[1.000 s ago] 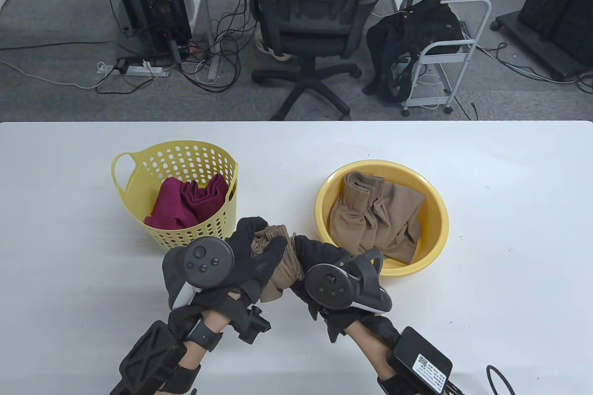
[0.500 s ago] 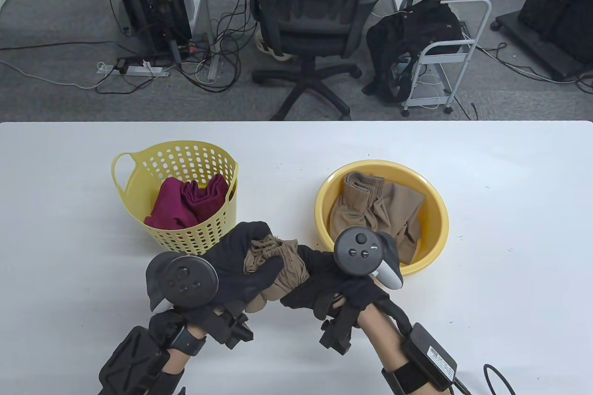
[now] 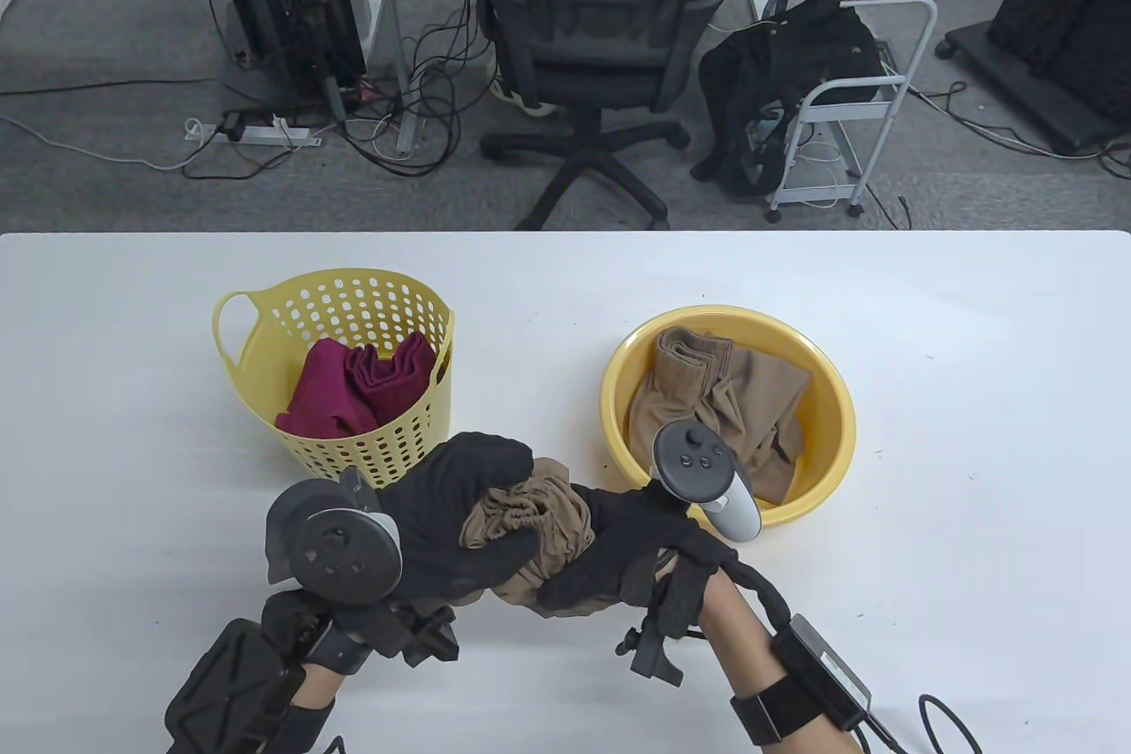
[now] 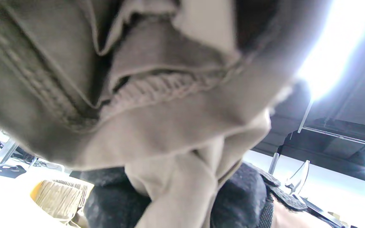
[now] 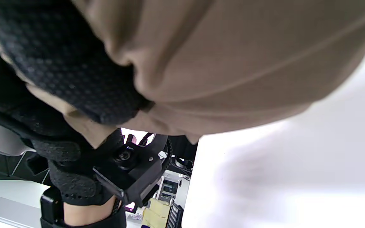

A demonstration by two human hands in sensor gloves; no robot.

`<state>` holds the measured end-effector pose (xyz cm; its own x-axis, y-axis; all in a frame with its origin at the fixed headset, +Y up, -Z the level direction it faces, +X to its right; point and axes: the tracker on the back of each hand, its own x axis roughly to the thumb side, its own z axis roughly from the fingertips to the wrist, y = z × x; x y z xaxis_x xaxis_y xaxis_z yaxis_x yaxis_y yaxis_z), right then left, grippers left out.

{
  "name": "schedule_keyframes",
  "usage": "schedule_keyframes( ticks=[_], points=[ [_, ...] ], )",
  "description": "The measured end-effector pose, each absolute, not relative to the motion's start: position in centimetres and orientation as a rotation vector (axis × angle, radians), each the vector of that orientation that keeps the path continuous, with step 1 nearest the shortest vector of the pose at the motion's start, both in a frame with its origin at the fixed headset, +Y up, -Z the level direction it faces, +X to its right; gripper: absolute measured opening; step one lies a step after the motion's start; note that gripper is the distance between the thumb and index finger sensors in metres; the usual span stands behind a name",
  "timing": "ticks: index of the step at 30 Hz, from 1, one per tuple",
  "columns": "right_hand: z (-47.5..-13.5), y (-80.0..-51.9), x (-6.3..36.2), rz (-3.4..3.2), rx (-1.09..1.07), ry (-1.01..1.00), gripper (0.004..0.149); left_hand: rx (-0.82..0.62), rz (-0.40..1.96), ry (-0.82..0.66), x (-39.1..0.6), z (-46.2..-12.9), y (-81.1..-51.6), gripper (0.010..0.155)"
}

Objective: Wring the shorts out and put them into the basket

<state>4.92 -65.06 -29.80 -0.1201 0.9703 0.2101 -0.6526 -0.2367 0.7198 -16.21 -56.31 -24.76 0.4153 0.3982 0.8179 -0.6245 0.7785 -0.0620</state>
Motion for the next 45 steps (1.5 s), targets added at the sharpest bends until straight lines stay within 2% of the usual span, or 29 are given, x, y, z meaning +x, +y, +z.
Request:
schedule_keyframes(
  ticks=[11,21,33,45],
  points=[
    [-29.6,-65.2,5.3,1.714,0.799,0.532,0.084,0.261,0.583,-0.952,-15.7,-24.5,-56.1,0.064],
    [-29.3,-64.8,5.9,1.829,0.767,0.444,0.093,0.262,0.543,-0.927,-15.6,-24.7,-56.0,0.064],
    [-28.5,-64.3,7.1,2.205,0.787,0.213,0.097,0.266,0.471,-0.860,-16.4,-25.1,-55.6,0.063],
    [-27.1,-65.3,8.0,2.437,0.766,0.035,0.100,0.298,0.448,-0.778,-18.3,-25.4,-54.3,0.064]
  ],
)
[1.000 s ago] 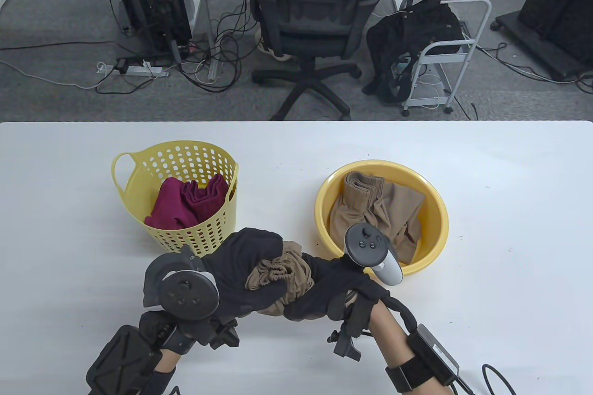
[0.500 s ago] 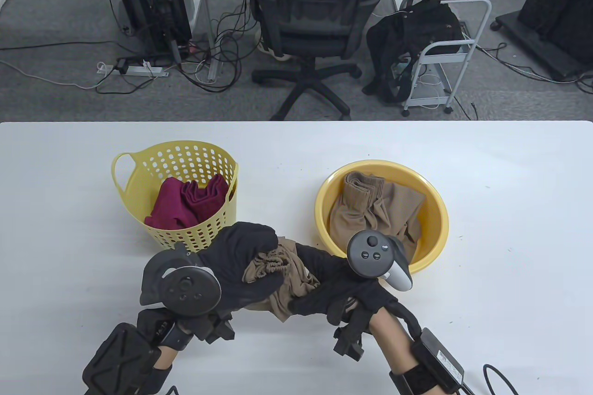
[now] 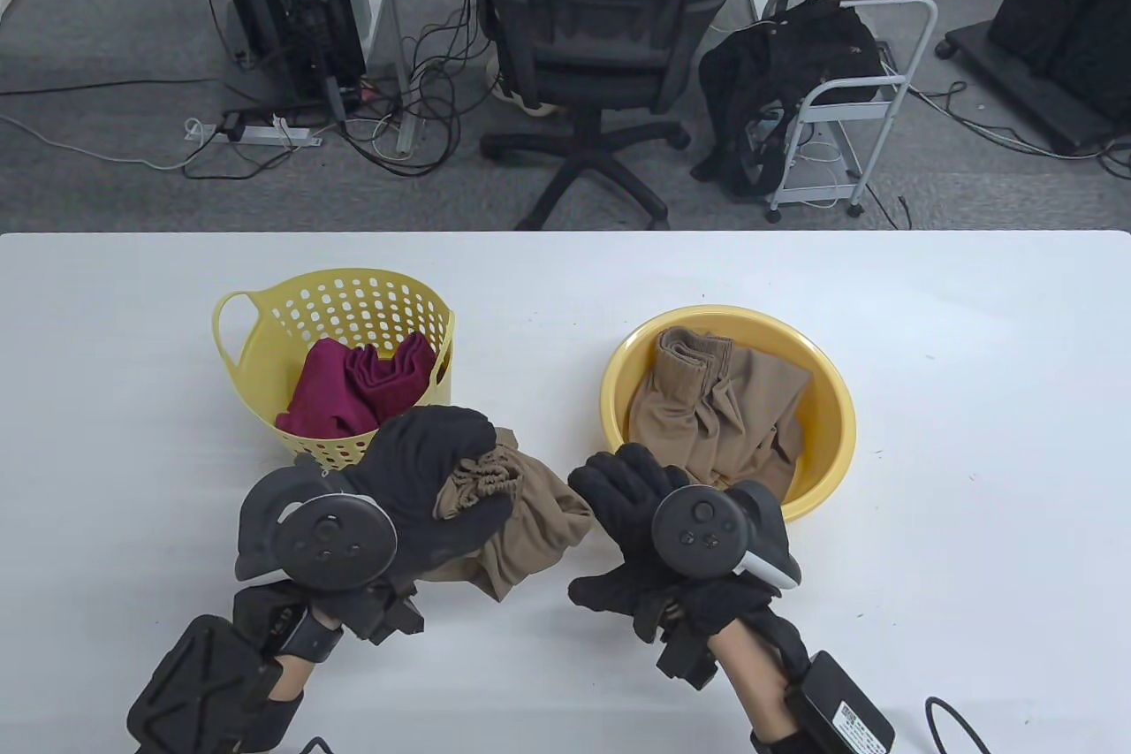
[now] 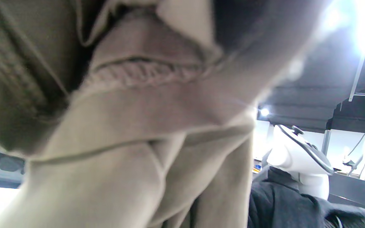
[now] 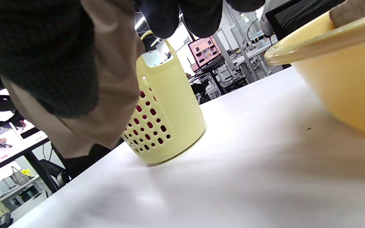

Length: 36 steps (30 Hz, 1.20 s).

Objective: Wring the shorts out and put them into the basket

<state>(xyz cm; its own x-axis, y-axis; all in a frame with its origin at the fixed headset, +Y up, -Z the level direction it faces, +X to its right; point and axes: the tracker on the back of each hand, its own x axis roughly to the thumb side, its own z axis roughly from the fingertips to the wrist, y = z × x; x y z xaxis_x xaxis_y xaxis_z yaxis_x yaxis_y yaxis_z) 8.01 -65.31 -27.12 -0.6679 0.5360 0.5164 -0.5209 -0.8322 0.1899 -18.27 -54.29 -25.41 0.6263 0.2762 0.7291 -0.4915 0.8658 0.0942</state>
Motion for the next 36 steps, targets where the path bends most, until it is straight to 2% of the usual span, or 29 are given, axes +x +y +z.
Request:
schedule_keyframes(
  ticks=[12,20,36],
  points=[
    [-26.4,-67.3,8.1,2.630,0.723,-0.078,0.099,0.344,0.423,-0.686,-20.4,-26.1,-52.4,0.064],
    [-26.0,-68.4,8.1,2.701,0.716,-0.112,0.102,0.395,0.495,-0.620,-21.9,-27.0,-50.8,0.066],
    [-25.7,-68.4,8.5,2.683,0.711,-0.146,0.101,0.477,0.421,-0.460,-24.8,-29.5,-47.9,0.067]
  ],
)
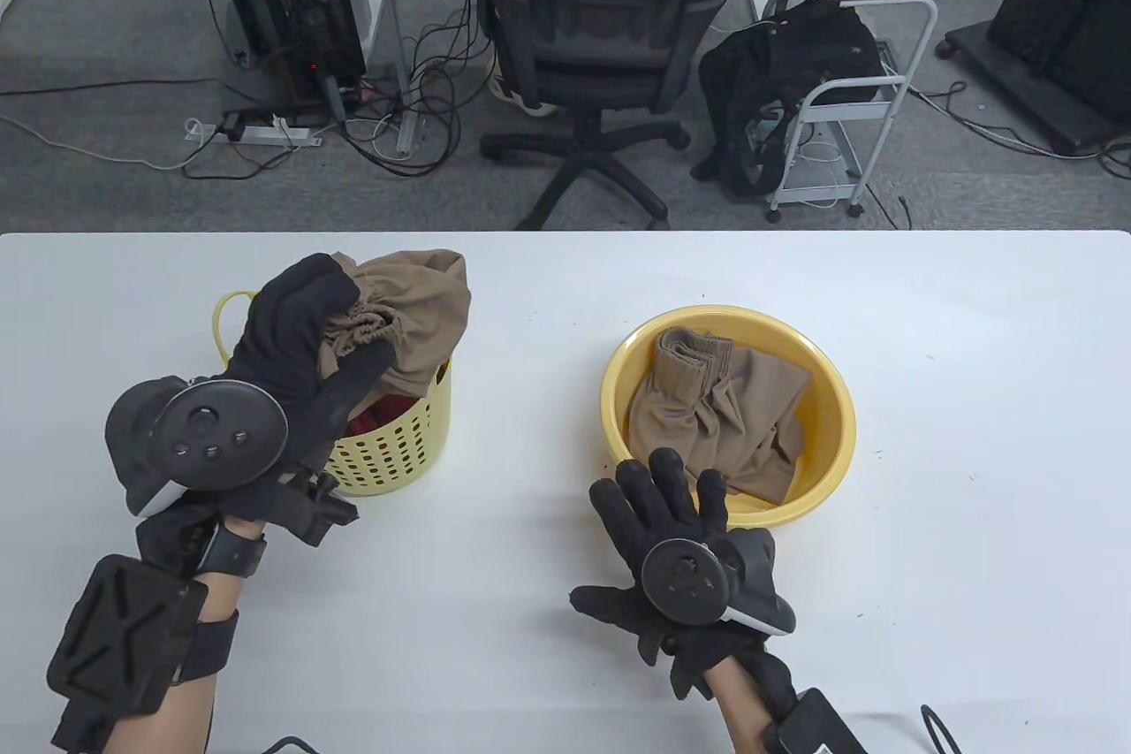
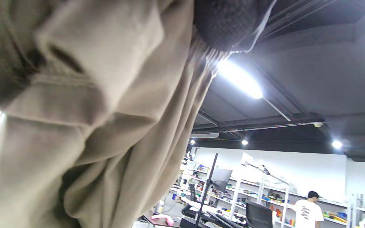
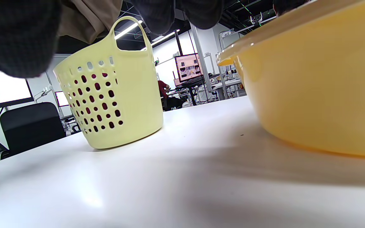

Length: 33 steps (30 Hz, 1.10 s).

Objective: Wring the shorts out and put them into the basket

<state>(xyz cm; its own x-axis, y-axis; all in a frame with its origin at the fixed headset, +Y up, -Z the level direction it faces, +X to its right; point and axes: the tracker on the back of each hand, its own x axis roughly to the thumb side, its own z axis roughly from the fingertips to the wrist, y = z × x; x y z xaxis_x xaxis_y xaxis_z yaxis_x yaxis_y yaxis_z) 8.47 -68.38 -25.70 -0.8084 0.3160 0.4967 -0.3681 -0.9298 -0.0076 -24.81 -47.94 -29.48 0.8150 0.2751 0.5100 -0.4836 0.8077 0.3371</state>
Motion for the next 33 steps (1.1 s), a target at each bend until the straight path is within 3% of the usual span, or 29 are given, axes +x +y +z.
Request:
schedule_keyframes(
  ticks=[15,33],
  points=[
    [-25.5,-68.3,8.8,2.654,0.727,-0.151,0.100,0.388,0.187,-0.382,-25.2,-34.0,-52.1,0.058],
    [-25.2,-68.3,8.9,2.640,0.745,-0.159,0.100,0.195,0.239,-0.191,-26.3,-37.0,-56.6,0.060]
  ],
)
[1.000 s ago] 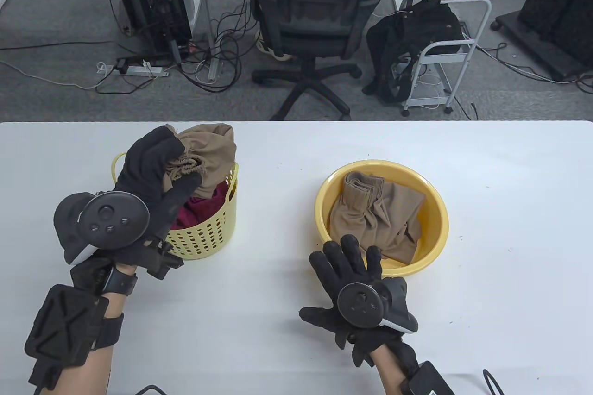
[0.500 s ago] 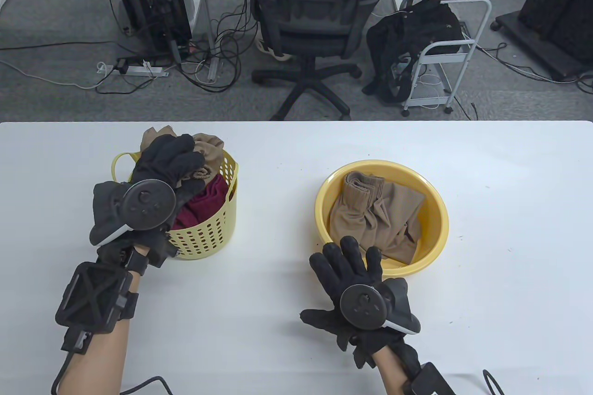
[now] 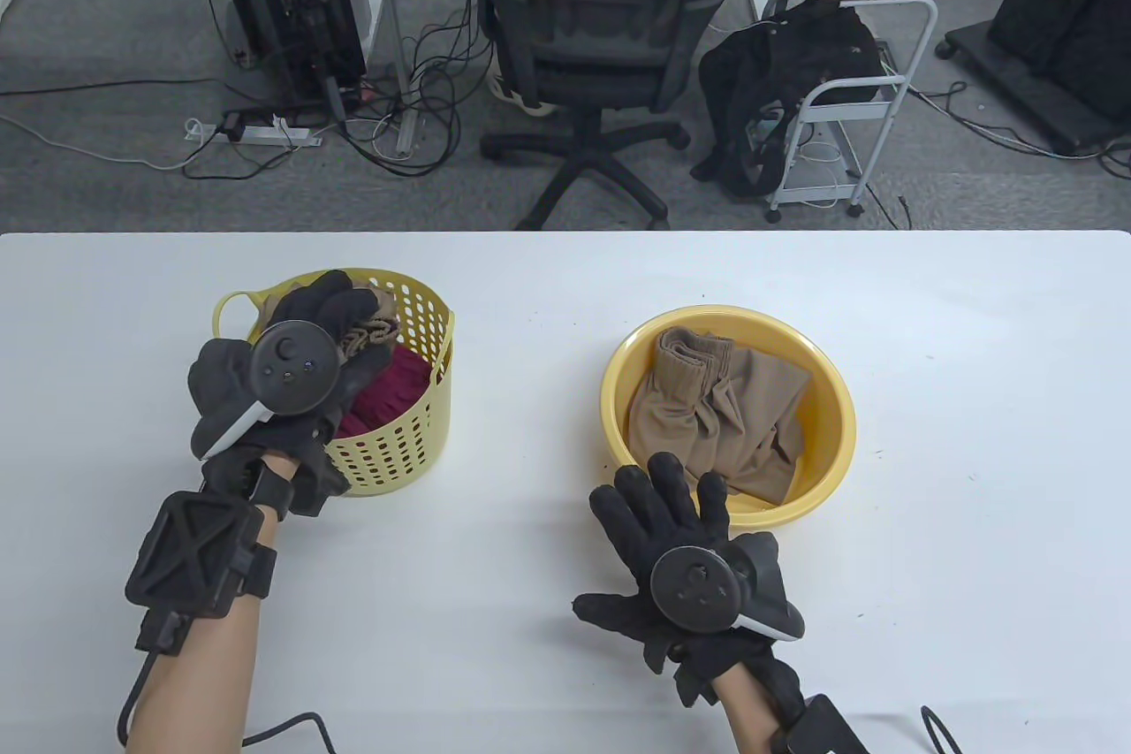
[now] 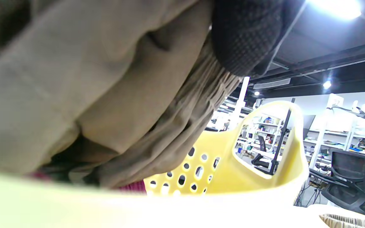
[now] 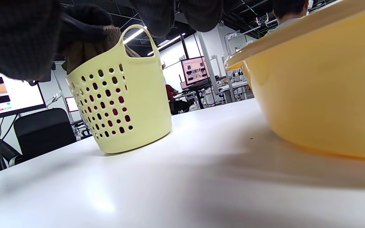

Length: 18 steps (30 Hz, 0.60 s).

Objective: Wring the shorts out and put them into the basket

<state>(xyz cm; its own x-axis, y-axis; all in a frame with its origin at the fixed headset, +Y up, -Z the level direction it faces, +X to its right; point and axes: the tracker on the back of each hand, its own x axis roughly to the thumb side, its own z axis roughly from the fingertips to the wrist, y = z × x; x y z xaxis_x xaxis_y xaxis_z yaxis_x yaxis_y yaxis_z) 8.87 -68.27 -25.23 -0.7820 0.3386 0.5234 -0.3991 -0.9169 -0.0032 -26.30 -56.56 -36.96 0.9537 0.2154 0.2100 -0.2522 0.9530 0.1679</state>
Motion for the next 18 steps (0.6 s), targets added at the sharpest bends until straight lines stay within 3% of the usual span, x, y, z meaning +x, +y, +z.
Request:
schedule_keyframes(
  ticks=[18],
  points=[
    [-25.1,-68.2,9.1,2.630,0.746,-0.157,0.099,-0.013,0.284,-0.225,-25.6,-37.4,-59.4,0.057]
  ],
)
